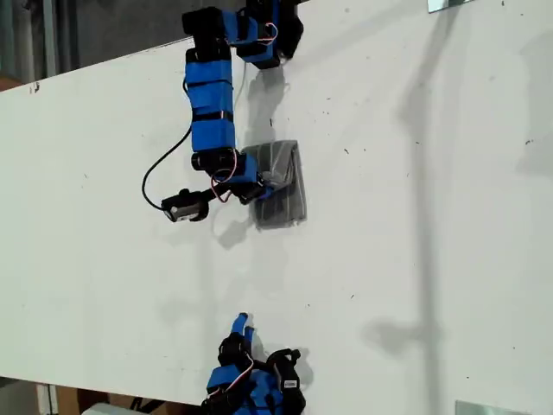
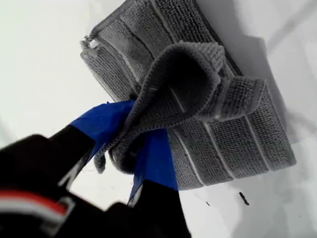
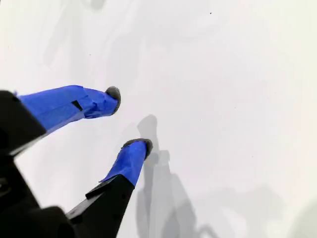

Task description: Grasp corners of a square towel and fold twice.

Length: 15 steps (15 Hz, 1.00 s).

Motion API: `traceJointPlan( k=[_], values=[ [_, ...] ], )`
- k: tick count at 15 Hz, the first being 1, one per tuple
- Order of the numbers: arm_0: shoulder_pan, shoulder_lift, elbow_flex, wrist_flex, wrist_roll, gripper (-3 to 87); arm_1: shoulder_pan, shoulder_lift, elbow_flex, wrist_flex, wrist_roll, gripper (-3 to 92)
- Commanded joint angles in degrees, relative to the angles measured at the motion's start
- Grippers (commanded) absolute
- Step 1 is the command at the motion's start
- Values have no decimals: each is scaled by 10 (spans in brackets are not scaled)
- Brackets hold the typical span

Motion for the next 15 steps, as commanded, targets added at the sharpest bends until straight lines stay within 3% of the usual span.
traceJointPlan(
  k=[1,3,7,15],
  values=[
    [-3,1,-4,5,-3,162,-19,-19,-53,3,-9,-2],
    [-4,1,-4,5,-4,162,-30,-36,-65,-1,-9,-2],
    [-4,0,-4,4,-3,162,-33,-60,-130,30,-20,187],
    [-4,0,-4,4,-2,162,-19,46,-161,47,-59,177]
  ],
)
